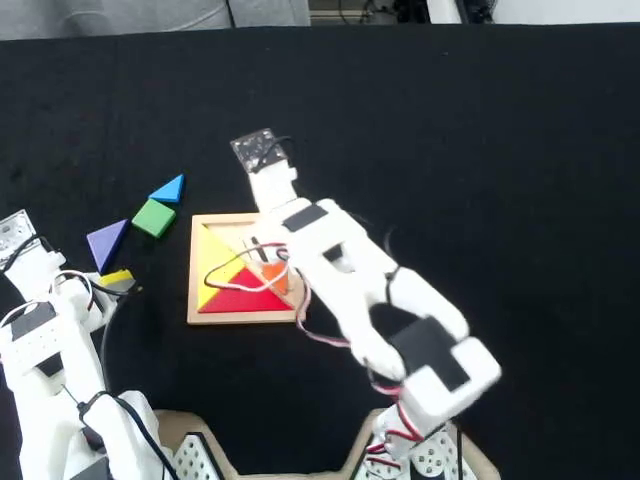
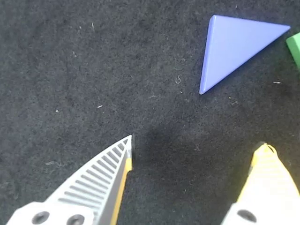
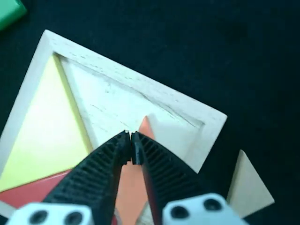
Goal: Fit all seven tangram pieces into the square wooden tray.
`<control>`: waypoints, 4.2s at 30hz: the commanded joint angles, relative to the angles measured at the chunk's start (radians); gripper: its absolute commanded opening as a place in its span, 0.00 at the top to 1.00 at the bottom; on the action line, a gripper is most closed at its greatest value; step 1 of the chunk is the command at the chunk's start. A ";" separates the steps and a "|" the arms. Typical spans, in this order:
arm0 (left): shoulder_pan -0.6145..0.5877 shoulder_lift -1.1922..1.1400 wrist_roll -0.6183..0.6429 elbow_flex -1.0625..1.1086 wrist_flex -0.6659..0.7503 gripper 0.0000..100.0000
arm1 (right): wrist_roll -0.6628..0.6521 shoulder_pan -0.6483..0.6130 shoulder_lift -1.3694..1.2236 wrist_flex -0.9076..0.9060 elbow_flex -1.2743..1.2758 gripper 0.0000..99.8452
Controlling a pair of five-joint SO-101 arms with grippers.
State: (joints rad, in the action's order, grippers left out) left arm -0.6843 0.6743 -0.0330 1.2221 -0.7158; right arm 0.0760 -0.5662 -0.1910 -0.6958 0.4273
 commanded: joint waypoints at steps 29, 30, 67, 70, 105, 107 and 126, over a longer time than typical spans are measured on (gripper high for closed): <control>0.007 0.014 -0.008 -0.007 0.017 0.61 | -0.018 0.035 0.030 -0.295 -0.193 0.99; 0.007 0.014 -0.008 -0.007 0.017 0.61 | -0.018 0.049 0.022 -0.258 -0.180 0.99; 0.007 0.014 -0.008 -0.005 0.017 0.61 | -0.081 0.098 -0.154 -0.239 -0.277 0.99; 0.007 0.014 -0.008 -0.005 0.017 0.61 | -0.081 0.098 -0.157 -0.241 -0.286 0.99; 0.007 0.014 -0.008 -0.007 0.017 0.61 | -0.081 0.068 -0.156 -0.348 -0.288 0.99; 0.007 0.014 -0.008 -0.007 0.017 0.61 | -0.081 0.081 -0.156 -0.348 -0.289 0.99; 0.007 0.014 -0.008 -0.005 0.017 0.61 | -0.137 -0.006 0.005 -0.269 -0.177 0.99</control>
State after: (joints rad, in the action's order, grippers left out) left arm -0.6843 0.6743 -0.0330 1.2221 -0.7158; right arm -0.0483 -0.5646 -0.2355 -0.9812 0.2555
